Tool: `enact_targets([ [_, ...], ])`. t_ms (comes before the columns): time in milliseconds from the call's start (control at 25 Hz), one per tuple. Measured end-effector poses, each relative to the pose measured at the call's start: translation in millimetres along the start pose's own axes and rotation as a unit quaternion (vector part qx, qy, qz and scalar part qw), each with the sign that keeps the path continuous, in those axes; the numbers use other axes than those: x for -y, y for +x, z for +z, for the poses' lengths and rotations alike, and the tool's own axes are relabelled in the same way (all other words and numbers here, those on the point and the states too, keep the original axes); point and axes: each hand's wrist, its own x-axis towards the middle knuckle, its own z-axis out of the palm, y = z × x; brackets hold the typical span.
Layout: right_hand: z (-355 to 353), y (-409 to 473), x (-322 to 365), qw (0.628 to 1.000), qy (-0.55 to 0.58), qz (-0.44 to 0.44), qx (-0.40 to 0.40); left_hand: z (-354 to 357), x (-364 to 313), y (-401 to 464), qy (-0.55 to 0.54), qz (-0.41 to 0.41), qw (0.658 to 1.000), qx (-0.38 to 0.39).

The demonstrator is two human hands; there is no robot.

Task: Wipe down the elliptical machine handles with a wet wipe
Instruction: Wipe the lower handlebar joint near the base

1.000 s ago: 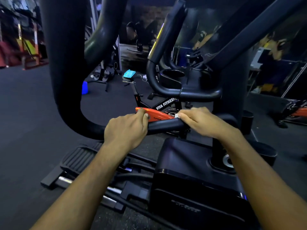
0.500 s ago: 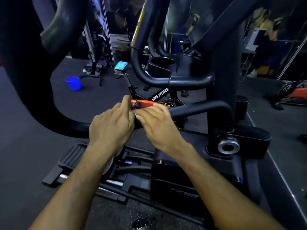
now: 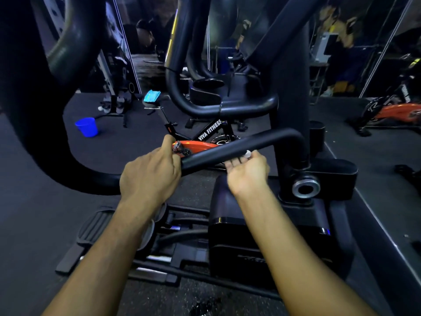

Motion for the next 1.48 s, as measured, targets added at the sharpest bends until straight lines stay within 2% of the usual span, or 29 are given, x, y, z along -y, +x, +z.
enact_targets([
  [160,2.2,-37.4,-44.4,0.998,-0.063,0.027,0.006,3.0,-0.2,0.1,0.014,0.000,1.000,-0.007],
  [320,2.8,-16.6,-6.9,0.998,-0.065,0.025,0.014,4.4,0.8,1.9,0.015,-0.012,1.000,0.004],
  [440,9.1,-15.5,0.9,0.996,-0.081,0.035,0.023,4.6,1.2,-0.5,0.013,0.010,1.000,-0.018],
  [520,14.0,-31.0,-24.8,0.991,-0.109,0.071,0.035,2.7,0.4,-3.2,-0.032,0.017,0.999,-0.025],
  [640,13.8,-44.9,-63.4,0.980,-0.126,0.129,0.083,-7.1,-0.8,-1.6,-0.183,-0.030,0.983,-0.011],
  [760,9.6,-28.1,-35.9,0.984,-0.095,0.126,0.085,-11.4,2.1,-4.4,-0.283,-0.045,0.957,-0.035],
  [920,3.9,0.0,13.3,0.995,-0.048,0.064,0.067,-10.5,4.3,-6.3,-0.319,-0.035,0.945,-0.059],
  [1120,7.6,-27.6,-43.6,0.989,-0.078,0.092,0.087,-12.9,7.6,-8.3,-0.349,-0.007,0.935,-0.062],
  [1240,13.1,-44.4,-76.8,0.984,-0.079,0.128,0.101,-14.4,17.3,-4.7,-0.416,0.021,0.908,-0.049],
  [1400,13.9,-63.0,-117.3,0.970,-0.088,0.179,0.140,-14.5,30.8,0.6,-0.550,0.001,0.829,-0.105],
  [1480,14.7,-73.5,-132.3,0.963,-0.080,0.202,0.157,-15.0,32.7,-2.2,-0.568,-0.001,0.815,-0.114],
])
